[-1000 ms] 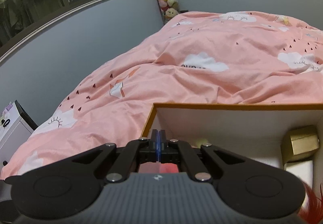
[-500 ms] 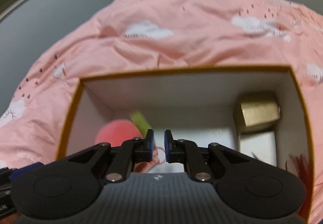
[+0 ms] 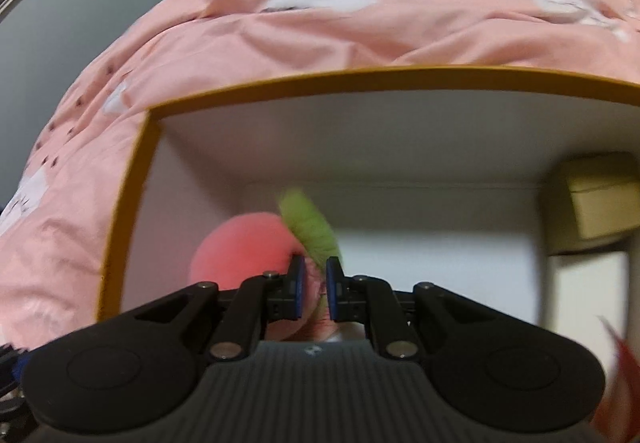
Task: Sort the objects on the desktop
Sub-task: 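Move both tools back to the pile in front of the box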
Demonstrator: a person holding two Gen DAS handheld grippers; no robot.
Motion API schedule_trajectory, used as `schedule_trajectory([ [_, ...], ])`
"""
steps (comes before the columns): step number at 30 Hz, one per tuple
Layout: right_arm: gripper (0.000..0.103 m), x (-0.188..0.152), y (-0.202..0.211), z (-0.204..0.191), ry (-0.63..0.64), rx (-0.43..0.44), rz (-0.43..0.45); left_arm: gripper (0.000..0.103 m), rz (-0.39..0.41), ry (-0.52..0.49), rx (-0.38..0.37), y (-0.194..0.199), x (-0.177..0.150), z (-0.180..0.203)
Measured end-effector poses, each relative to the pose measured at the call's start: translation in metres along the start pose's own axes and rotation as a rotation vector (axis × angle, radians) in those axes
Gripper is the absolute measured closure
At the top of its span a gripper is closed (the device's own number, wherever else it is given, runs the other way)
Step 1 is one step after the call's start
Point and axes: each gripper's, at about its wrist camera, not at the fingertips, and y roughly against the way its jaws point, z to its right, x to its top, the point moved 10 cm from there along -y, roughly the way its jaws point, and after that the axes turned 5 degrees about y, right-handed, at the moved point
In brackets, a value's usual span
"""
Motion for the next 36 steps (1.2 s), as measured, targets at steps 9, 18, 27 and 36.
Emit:
schedule_trajectory([
  [9, 0.090, -0.005, 0.002, -0.018, 0.056, 0.058, -0.005, 0.066, -0.001, 0.000, 0.007, -0.001, 0.002, -0.001],
  [18, 0.073, -0.006, 0.052, -0.014, 0.203, -0.055, 0.166, 0.067, 0.104, -0.118, 0.062, 0.022, 0.007, 0.021],
  [27, 0.050, -0.022, 0.130, -0.016, 0.217, -0.144, 0.433, 0.066, 0.197, -0.204, 0.089, 0.055, 0.004, 0.043],
  [36, 0.026, -0.058, 0.183, -0.023, 0.207, -0.162, 0.629, 0.066, 0.179, -0.224, 0.078, 0.071, -0.022, 0.046],
])
